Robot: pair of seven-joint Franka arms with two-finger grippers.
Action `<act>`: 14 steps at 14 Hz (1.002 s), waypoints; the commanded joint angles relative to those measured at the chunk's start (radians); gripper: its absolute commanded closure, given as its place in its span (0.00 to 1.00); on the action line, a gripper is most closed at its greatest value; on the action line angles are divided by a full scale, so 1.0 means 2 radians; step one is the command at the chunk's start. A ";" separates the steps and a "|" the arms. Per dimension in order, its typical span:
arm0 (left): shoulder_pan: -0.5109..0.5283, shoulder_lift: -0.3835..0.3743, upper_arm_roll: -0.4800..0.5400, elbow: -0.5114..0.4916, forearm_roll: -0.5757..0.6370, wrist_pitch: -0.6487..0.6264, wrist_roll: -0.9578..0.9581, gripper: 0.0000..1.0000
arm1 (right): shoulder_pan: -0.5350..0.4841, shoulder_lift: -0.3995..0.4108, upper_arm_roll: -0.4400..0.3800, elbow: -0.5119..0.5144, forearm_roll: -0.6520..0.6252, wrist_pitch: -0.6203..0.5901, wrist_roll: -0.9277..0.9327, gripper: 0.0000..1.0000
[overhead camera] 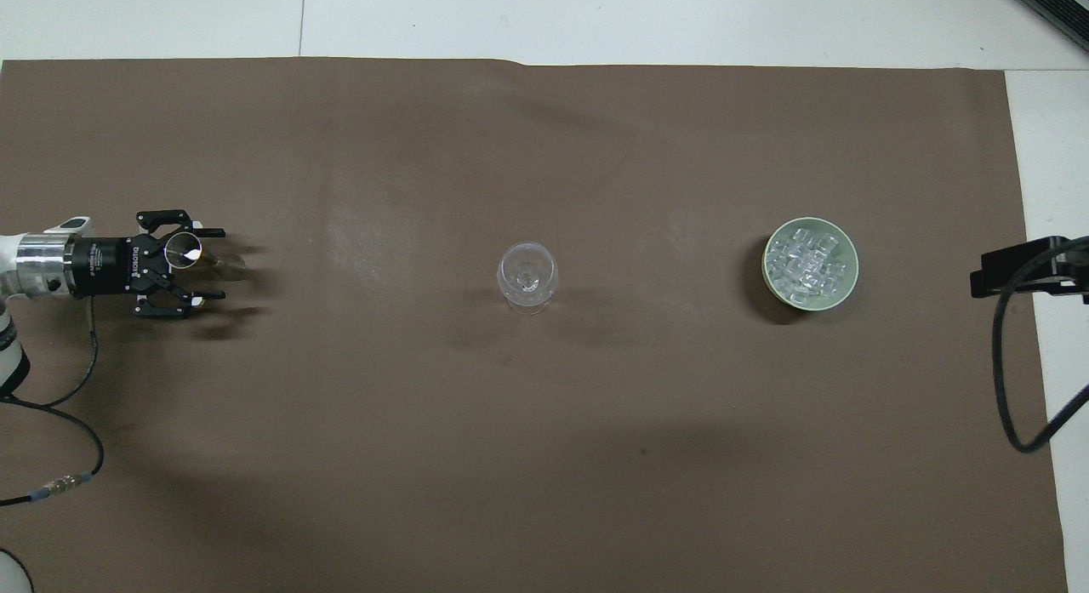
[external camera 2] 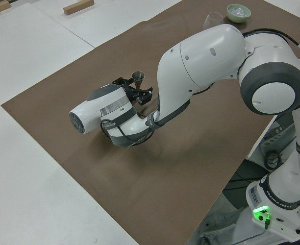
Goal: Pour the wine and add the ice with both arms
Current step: 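Close the left gripper on the small metal cup and lift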
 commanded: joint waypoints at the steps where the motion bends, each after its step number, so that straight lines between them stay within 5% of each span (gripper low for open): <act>1: -0.004 0.000 0.006 -0.002 -0.009 -0.010 0.004 0.34 | -0.002 0.001 0.000 0.005 0.002 -0.007 0.008 0.00; 5: -0.003 0.000 0.006 -0.002 -0.009 -0.010 0.004 0.44 | -0.002 0.001 0.000 0.005 0.001 -0.007 0.008 0.00; 14: -0.004 0.000 0.006 0.000 -0.008 -0.010 -0.004 0.99 | -0.002 0.001 0.000 0.005 0.001 -0.007 0.008 0.00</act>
